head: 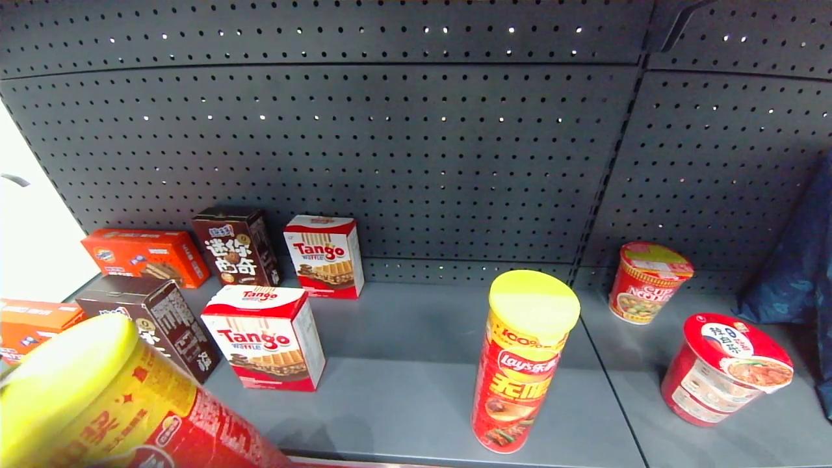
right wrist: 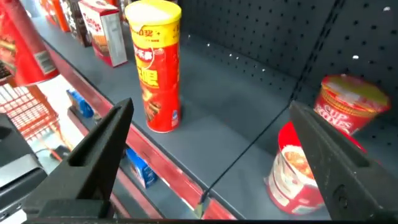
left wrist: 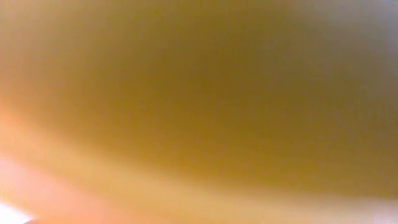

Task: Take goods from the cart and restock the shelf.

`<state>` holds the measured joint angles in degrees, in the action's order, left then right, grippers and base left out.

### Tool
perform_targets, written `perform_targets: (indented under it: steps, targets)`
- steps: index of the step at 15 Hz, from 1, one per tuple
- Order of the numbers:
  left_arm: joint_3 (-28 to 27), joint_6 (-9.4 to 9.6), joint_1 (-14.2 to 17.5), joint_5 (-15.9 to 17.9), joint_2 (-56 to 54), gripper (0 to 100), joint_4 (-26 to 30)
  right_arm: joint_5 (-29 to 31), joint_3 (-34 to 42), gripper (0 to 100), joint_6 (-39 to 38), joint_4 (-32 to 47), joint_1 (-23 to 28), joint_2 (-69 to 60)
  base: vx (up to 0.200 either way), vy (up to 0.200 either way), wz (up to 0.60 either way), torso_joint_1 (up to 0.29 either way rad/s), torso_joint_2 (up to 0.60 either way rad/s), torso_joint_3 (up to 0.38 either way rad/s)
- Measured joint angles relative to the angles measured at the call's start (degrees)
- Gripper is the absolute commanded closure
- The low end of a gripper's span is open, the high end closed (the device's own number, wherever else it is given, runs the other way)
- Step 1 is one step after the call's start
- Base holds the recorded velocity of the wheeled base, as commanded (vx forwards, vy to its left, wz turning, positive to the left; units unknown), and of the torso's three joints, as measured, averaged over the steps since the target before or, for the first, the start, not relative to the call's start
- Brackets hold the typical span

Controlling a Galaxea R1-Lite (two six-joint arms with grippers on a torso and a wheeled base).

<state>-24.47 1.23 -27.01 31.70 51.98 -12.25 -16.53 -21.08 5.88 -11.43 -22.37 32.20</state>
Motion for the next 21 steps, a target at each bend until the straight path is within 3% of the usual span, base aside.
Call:
perform_targets:
  steps: [5,8,12,15,21]
  targets:
    - [-10.20,0.62,-0.74,-0.17,8.48,100,-0.17,2.99,2.45,0,-1.48,0.13,0.96,-4.78,0.000,0.000,0.00,0.000,0.00,0.000]
    - [-13.87,1.17,-0.85,-3.91,13.73,100,-0.23,3.51,5.12,0,-1.52,0.06,1.67,-6.02,0.000,0.000,0.00,0.000,0.00,0.000]
    - [-16.96,2.90,-1.87,-6.22,19.90,100,-1.84,3.49,5.56,0,-1.45,-0.20,1.89,-6.51,0.000,0.000,0.00,0.000,0.00,0.000]
    - [-19.85,5.61,-1.84,-6.88,24.64,100,-1.93,3.38,5.92,0,-1.43,-0.13,1.73,-7.09,0.000,0.000,0.00,0.000,0.00,0.000]
    - [-27.56,7.28,-2.04,-7.20,33.94,100,-1.91,3.07,6.03,0,-1.52,0.06,1.37,-9.16,0.000,0.000,0.00,0.000,0.00,0.000]
